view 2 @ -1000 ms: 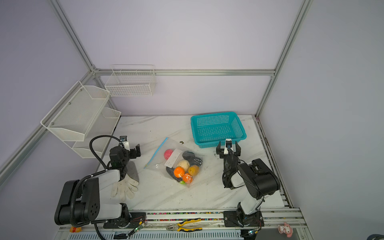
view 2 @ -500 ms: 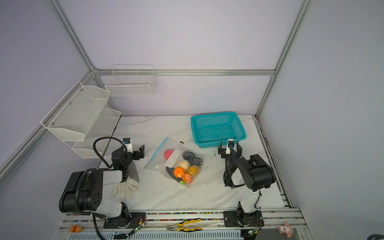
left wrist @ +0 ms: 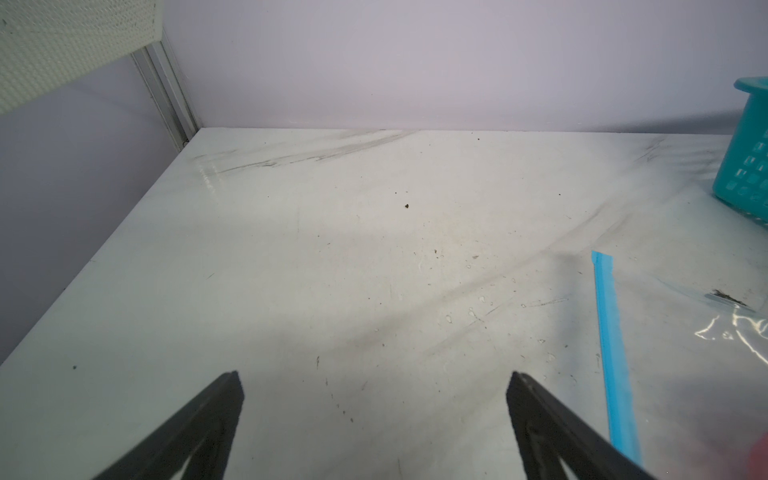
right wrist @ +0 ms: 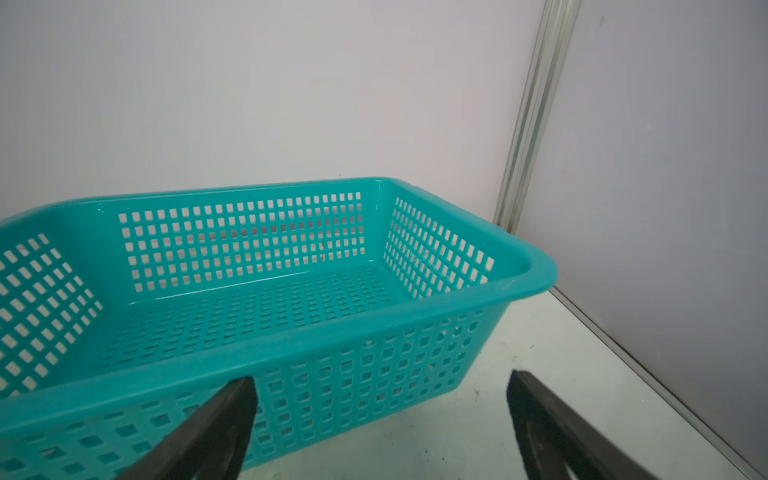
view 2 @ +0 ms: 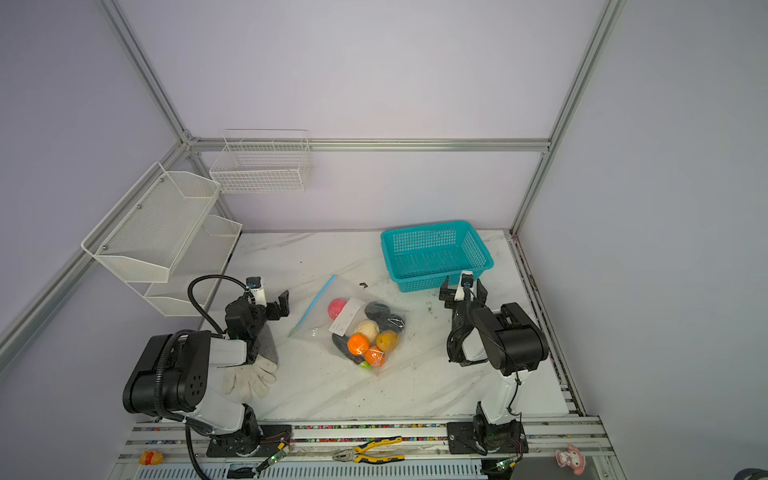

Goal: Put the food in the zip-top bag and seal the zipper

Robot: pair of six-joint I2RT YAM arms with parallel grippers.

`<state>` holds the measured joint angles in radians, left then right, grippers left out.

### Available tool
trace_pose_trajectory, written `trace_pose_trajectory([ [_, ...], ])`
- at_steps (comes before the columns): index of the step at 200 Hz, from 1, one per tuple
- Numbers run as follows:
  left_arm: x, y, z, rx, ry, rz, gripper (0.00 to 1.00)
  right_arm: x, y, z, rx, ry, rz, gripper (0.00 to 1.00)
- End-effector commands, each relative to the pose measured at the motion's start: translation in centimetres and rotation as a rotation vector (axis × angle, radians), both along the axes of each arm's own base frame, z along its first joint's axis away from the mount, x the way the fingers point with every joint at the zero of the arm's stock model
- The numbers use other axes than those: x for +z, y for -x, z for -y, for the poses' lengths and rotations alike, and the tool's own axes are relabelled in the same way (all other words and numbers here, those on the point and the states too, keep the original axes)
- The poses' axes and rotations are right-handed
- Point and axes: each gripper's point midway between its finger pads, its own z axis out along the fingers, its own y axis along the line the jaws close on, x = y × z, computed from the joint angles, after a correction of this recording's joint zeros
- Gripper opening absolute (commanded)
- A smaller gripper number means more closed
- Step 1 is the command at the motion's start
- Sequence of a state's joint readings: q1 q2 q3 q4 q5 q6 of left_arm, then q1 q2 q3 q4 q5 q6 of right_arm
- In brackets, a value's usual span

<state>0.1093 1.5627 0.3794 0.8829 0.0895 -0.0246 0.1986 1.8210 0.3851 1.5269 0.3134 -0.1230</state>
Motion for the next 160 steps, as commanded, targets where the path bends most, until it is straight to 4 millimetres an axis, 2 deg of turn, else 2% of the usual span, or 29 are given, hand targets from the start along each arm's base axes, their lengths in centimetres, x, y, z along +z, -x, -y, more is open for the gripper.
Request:
trace_pose_trajectory([
  [1, 1.0, -0.4, 0.0, 0.012, -0.014, 0.039, 1.0, 0.9, -0.3, 0.3, -0.005, -0.031, 0.025, 0.98],
  [78, 1.0, -0.6, 0.0, 0.033, -0.032, 0.032, 1.0, 0.8, -0.5, 0.3, 0.001, -0.031, 0.017, 0.98],
  [110, 1.0, -0.6, 0.0, 0.031, -0.032, 0.031, 1.0, 0.3, -1.7, 0.4, 0.046, -0.054, -0.024, 0.98],
  [160, 1.0, -0.6, 0.0, 0.032, -0.031, 0.031, 1.0, 0.0, -2.3, 0.6, 0.076, -0.072, -0.048, 0.98],
])
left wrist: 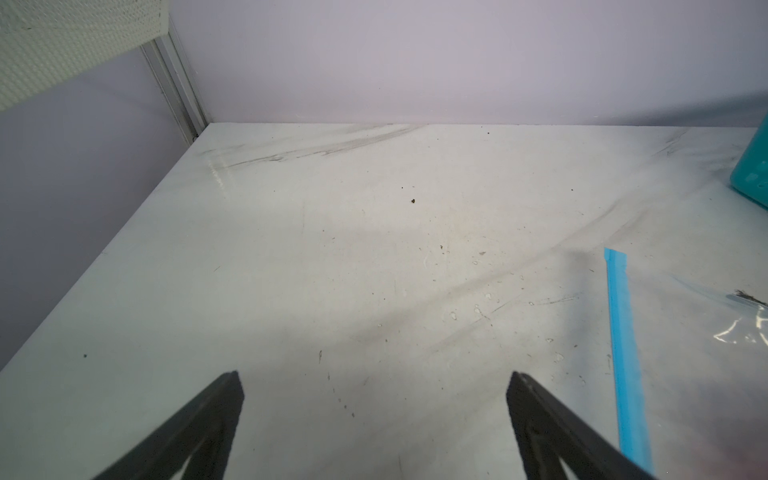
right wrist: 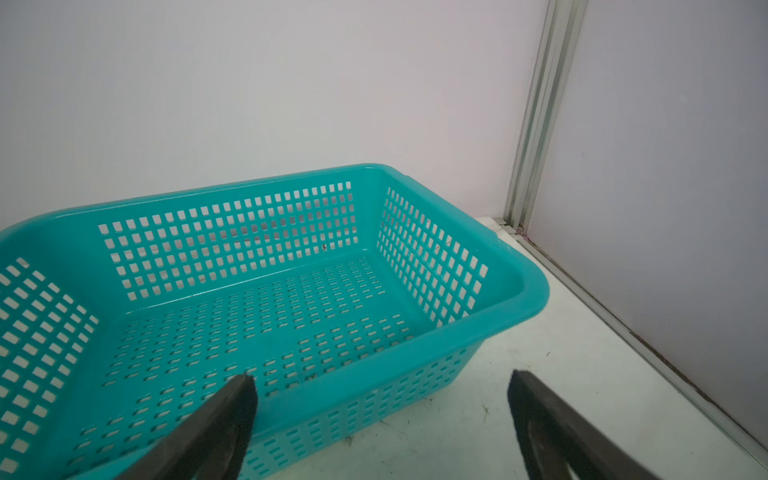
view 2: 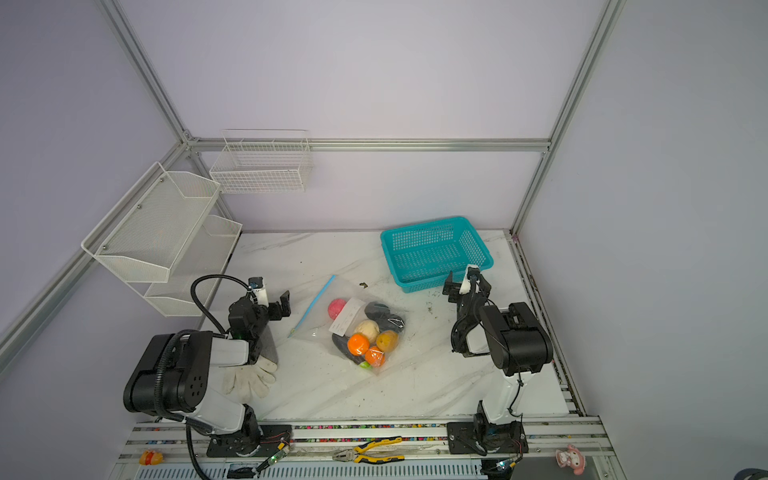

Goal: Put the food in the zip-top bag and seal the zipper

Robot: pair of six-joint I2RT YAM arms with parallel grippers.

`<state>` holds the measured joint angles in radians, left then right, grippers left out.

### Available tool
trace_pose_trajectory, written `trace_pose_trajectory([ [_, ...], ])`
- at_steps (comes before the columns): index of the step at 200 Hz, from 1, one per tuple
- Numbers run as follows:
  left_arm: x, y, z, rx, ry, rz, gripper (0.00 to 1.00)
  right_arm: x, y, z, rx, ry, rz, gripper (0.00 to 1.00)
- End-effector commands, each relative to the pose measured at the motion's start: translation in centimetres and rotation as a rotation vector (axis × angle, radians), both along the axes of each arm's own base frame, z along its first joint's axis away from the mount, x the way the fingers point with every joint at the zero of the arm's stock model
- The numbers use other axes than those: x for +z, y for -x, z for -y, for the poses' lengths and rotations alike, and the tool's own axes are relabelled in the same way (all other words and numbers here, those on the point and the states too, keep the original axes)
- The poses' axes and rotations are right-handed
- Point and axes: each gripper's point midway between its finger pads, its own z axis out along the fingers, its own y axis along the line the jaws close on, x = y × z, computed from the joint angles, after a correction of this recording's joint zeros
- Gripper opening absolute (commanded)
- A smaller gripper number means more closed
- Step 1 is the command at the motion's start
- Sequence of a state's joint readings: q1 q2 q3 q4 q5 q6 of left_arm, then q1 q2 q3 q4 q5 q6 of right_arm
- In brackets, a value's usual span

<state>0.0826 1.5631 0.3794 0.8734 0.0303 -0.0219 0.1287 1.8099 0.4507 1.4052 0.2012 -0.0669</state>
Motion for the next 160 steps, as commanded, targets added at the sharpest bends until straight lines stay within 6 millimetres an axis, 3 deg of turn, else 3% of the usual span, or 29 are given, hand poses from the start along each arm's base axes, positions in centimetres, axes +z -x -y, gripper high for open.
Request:
trace_pose_trajectory([
  [1, 1.18, -0.61, -0.02, 0.002, -0.013, 0.041, 1.0, 0.19, -0.51, -0.25, 0.037, -0.022, -0.013, 0.98],
  [160, 1.43, -0.52, -0.03, 0.002, -0.013, 0.052, 1.0, -0.18, -1.02, -0.34, 0.086, -0.025, -0.038, 0.98],
])
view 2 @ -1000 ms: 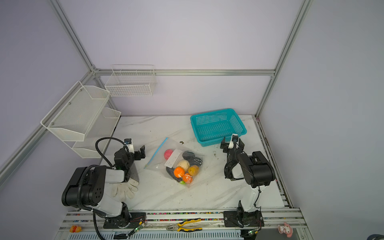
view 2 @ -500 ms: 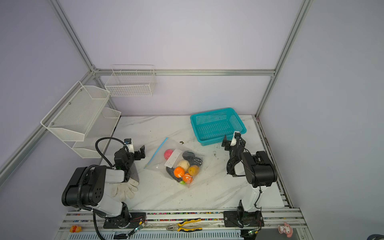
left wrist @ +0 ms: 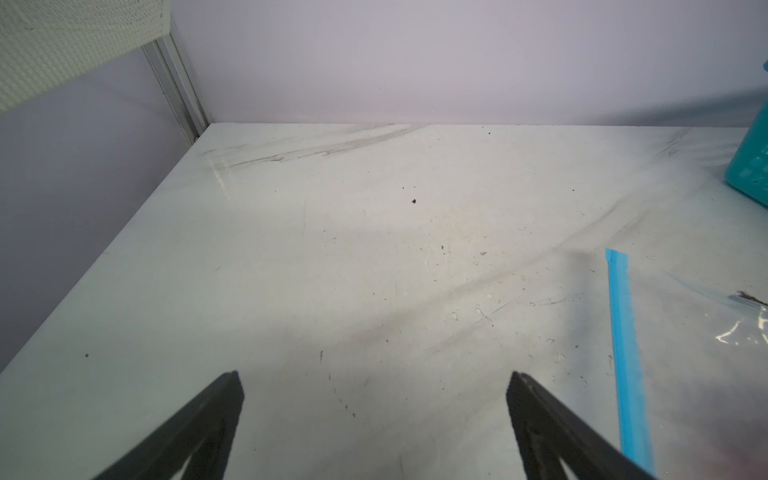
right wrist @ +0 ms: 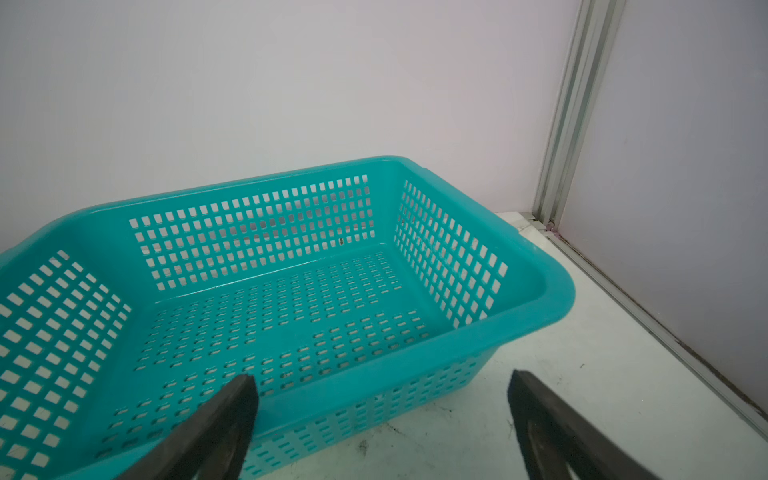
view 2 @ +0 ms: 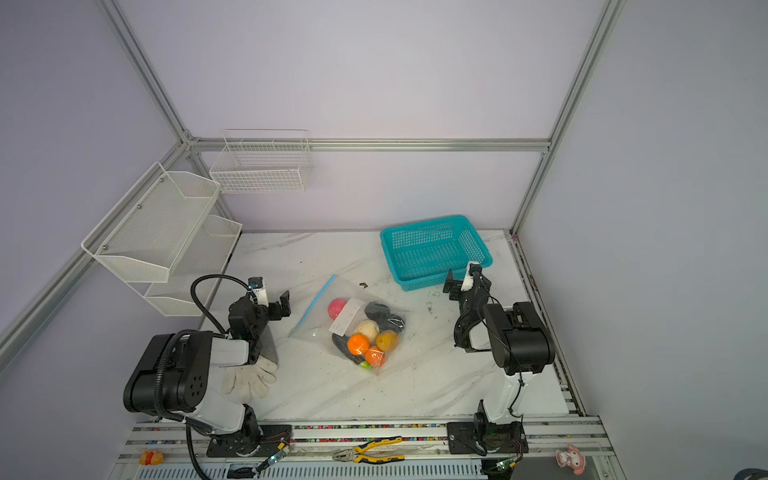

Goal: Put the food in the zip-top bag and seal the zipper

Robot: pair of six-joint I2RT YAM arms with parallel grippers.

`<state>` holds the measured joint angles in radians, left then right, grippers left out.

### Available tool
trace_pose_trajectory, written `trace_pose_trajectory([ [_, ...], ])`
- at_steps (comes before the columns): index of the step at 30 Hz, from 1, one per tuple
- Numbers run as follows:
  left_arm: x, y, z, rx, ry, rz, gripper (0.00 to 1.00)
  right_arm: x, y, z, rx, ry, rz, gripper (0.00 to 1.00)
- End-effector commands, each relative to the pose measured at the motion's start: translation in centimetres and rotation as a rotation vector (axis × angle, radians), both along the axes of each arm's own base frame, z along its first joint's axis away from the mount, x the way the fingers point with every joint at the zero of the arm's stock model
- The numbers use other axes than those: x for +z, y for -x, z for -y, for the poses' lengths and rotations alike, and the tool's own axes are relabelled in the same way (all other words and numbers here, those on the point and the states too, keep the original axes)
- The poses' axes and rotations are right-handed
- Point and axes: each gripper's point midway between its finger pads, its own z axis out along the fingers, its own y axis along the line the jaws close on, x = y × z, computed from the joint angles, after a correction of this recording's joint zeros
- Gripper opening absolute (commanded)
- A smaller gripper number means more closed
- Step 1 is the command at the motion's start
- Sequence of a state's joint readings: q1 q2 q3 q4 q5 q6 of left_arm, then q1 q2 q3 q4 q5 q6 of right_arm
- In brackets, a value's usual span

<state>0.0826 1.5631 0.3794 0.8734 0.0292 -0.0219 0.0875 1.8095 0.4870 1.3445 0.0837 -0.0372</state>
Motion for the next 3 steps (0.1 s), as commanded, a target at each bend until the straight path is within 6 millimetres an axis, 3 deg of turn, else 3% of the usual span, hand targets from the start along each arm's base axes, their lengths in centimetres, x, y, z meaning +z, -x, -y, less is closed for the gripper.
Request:
trace_pose_trajectory([
  [1, 1.39, -0.5, 0.01, 0.0, -0.013, 0.051, 1.0, -0.01, -0.02, -0.07, 0.013, 0.009, -0.016, 0.98],
  [3, 1.38, -0.49, -0.01, 0.001, -0.012, 0.05, 1.0, 0.03, 0.05, -0.06, 0.012, 0.012, -0.014, 0.98],
])
